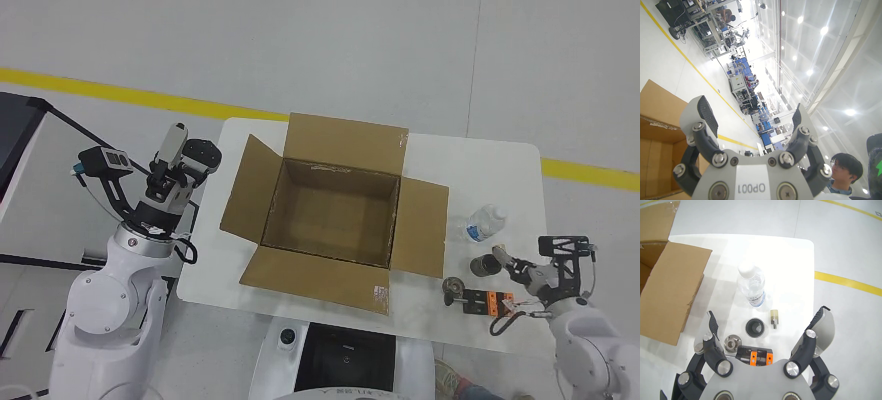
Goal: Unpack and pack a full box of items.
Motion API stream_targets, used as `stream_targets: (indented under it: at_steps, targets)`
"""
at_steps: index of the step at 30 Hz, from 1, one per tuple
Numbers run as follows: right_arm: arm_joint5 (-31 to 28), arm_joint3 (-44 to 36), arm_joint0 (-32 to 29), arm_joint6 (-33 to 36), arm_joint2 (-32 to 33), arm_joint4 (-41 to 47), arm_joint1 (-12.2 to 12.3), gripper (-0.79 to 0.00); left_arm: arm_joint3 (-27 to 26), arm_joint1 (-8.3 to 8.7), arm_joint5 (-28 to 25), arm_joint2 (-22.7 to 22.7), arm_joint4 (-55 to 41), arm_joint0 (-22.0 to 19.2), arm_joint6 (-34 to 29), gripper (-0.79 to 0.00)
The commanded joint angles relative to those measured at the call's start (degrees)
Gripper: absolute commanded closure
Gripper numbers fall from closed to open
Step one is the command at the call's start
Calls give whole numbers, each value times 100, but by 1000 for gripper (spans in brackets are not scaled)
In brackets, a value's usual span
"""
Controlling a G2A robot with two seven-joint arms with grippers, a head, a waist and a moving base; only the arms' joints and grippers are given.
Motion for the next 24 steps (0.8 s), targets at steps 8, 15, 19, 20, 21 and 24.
stream_targets:
  at_steps: [8,15,19,20,21,24]
  targets:
    - [-168,966,1018,-205,-621,-83,-10,-785,0,0,0,0,0,0,0,-785]
    - [-179,958,1036,-162,-629,-92,-8,-785,0,0,0,0,0,0,0,-785]
    - [-321,1088,1135,-116,-626,-91,4,-785,0,0,0,0,0,0,0,-785]
    - [-327,1204,1217,-121,-647,-138,7,-785,0,0,0,0,0,0,0,-785]
    - [-334,1299,1288,-127,-702,-209,8,-785,0,0,0,0,0,0,0,-785]
    - [-352,1587,1485,-219,-815,-328,8,-785,0,0,0,0,0,0,0,-785]
